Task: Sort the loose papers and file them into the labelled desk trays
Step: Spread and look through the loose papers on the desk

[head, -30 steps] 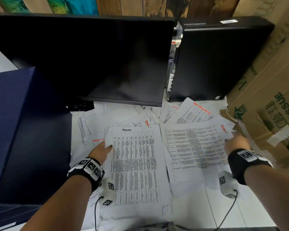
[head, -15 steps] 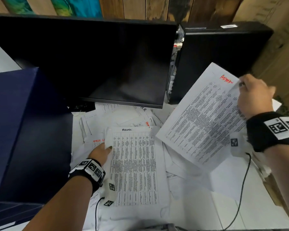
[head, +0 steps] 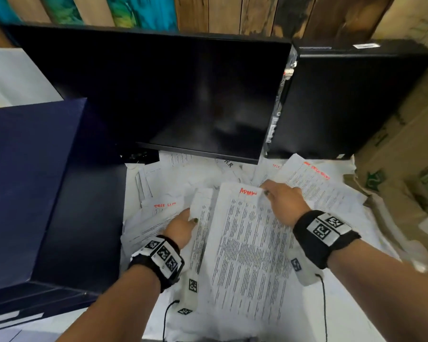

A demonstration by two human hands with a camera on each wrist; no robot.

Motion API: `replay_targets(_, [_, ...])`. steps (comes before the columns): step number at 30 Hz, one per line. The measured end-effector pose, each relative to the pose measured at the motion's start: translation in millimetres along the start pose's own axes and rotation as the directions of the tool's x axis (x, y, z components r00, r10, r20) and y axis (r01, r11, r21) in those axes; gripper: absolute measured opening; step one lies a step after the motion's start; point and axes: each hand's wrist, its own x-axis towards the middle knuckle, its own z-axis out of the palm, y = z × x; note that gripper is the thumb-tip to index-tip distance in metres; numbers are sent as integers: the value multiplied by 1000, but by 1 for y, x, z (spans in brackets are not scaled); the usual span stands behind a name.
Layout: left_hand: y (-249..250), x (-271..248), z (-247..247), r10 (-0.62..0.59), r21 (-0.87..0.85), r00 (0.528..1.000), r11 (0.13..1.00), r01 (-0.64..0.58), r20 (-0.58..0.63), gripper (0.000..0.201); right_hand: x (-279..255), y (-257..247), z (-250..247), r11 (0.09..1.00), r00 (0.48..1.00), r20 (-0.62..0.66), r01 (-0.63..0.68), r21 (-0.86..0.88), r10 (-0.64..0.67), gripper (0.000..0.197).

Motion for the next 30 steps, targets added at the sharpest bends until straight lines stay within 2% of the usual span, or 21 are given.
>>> replay_targets(4, [7,-13,7,16,-173,1000,985,-19,-15,36,8,-14,28,1000,1000,27,-2,-14,2,34])
replay_targets(10, [6,-21,12,-2,-298,995,954,-27,-97,10,11,-31,52,995,999,35,-44,95,41,33])
replay_targets(12, [1,-24,13,6,-249,998,968,-23,-66,21,14,-34,58,991,997,55,-55,124,48,31])
replay_targets(14, [-5,-23,11,-17,-209,996,978,-3,-91,31,22,-35,60,990,995,59,-91,105,85,33])
replay_targets(17, [-13,-19,3,-26,-159,988,987,2,-153,33,37,-22,61,982,984,21,-177,71,176,41])
replay_targets(21, [-29,-17,-9,-47,-64,992,997,39,-119,43,51,-7,66,949,951,103,-300,92,291,40])
replay_targets(25, [-39,-12,-13,-103,-110,992,990,94,-79,46,56,-7,70,948,939,163,-314,47,303,30])
replay_targets(28, [-39,-11,-15,-93,-138,994,987,84,-60,46,59,-6,75,935,932,158,-342,98,325,24])
replay_targets(30, [-40,-11,-18,-93,-142,995,986,86,-42,47,62,-6,79,918,926,140,-370,140,352,27])
